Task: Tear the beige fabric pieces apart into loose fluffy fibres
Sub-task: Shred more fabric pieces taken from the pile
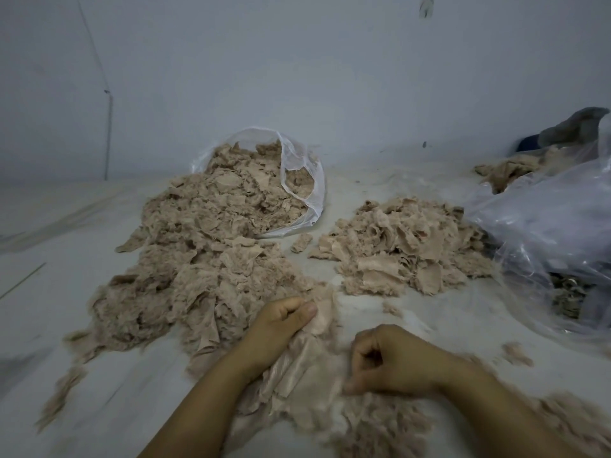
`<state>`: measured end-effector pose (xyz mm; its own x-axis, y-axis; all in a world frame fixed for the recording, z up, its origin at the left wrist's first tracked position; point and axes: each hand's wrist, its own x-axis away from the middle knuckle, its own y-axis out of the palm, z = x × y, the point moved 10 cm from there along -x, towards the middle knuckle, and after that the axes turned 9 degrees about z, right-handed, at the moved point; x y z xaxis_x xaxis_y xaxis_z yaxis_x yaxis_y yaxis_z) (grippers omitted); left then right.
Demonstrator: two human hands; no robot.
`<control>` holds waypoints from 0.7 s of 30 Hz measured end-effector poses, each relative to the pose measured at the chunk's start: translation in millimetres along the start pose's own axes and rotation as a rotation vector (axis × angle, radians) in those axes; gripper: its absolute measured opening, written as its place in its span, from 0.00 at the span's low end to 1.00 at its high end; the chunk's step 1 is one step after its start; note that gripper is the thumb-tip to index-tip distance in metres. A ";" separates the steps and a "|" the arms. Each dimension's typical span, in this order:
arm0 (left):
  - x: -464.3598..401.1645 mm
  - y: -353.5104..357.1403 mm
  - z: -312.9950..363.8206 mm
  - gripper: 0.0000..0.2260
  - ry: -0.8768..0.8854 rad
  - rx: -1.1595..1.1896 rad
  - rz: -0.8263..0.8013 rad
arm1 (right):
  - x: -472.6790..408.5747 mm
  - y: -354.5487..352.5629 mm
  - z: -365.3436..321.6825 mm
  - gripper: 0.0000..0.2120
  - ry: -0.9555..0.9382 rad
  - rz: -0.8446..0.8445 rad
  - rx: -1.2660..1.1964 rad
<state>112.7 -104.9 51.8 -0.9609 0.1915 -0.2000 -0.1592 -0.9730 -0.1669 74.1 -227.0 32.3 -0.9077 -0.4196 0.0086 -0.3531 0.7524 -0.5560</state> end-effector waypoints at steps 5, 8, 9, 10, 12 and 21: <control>0.1 -0.4 3.7 0.14 0.040 -0.006 -0.034 | -0.4 -27.1 -2.1 0.21 0.052 0.250 -0.180; 9.0 23.5 -0.1 0.09 0.049 -0.099 -0.203 | -8.3 -19.4 7.5 0.18 0.126 0.372 -0.524; 10.2 27.5 -0.7 0.12 0.060 -0.130 -0.224 | -8.8 -18.6 10.0 0.17 0.140 0.407 -0.568; 10.4 28.7 0.1 0.14 0.056 -0.145 -0.231 | -8.5 -20.8 13.3 0.17 0.149 0.452 -0.597; 8.0 24.2 -0.9 0.15 0.024 -0.146 -0.219 | -6.3 -28.9 19.6 0.14 0.168 0.543 -0.656; 9.2 20.2 -1.1 0.05 0.026 -0.207 -0.234 | -1.8 -60.6 40.6 0.03 0.121 0.787 -1.133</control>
<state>101.0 -122.6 45.6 -0.8970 0.4129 -0.1576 -0.3230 -0.8560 -0.4037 106.3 -292.5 32.3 -0.9452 0.3058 0.1139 0.3188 0.7906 0.5229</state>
